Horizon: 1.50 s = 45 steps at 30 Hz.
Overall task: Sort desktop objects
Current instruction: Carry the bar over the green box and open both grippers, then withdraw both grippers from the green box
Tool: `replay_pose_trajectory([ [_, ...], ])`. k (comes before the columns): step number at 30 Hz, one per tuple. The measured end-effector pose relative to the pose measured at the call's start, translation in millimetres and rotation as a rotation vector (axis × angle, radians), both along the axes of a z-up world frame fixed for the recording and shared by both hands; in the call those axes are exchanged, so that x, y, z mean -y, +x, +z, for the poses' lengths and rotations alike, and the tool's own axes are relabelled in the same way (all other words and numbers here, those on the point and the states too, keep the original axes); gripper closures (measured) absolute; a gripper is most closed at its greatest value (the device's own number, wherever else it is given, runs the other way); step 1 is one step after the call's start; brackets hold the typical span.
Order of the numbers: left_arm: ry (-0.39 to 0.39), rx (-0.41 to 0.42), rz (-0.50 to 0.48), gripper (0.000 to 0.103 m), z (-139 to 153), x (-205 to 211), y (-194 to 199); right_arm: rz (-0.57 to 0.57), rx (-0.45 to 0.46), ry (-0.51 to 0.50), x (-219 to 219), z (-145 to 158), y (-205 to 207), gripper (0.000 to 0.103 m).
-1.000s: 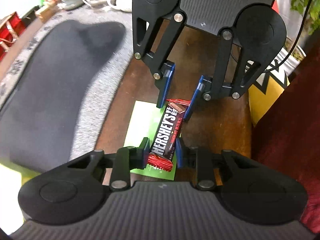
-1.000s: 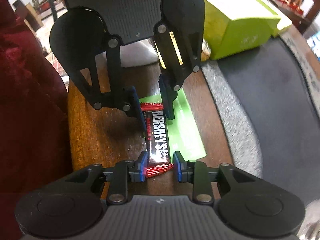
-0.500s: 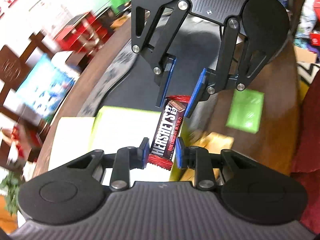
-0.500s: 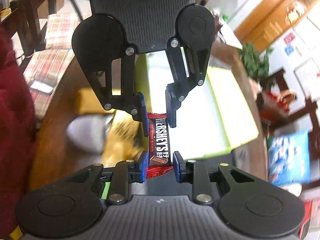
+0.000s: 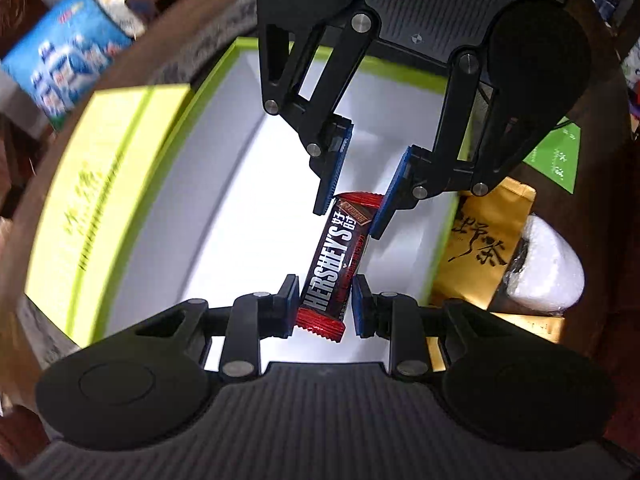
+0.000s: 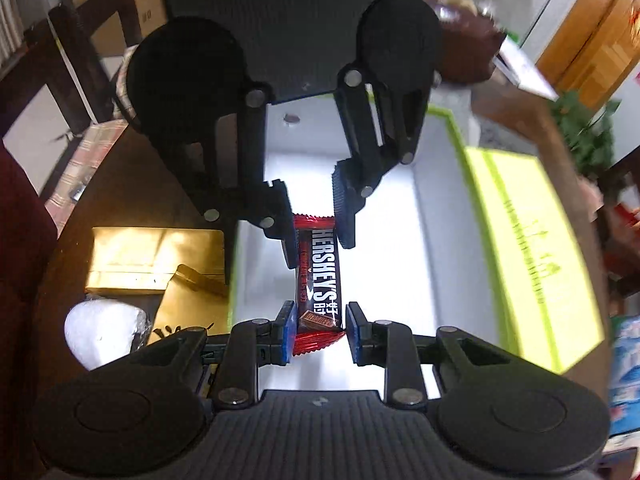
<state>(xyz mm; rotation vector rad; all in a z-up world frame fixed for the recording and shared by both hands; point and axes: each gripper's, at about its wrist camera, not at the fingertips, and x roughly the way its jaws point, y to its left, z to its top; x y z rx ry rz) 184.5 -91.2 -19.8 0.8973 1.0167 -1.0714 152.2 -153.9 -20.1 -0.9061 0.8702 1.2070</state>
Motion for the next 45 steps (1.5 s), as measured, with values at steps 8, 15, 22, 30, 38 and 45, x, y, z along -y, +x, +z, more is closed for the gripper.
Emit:
replay_pose_trajectory([
  [8,-0.003,-0.086,0.092,0.067,-19,-3,20,-0.026,-0.144,-0.004,-1,-24,28,0.078],
  [15,-0.003,-0.024,0.138,0.053,-10,-11,12,-0.064,-0.196,-0.037,4,-37,38,0.074],
  [22,-0.061,0.082,0.189,0.035,15,-25,-13,-0.150,-0.137,-0.006,19,-17,28,0.070],
  [30,-0.153,0.167,0.286,0.023,42,-39,-39,-0.267,0.005,0.096,45,38,-17,0.063],
  [38,-0.234,0.185,0.379,0.013,51,-48,-79,-0.396,0.074,0.161,57,60,-85,0.049],
  [45,-0.290,0.168,0.474,0.008,47,-50,-113,-0.600,0.028,0.169,67,26,-119,0.048],
])
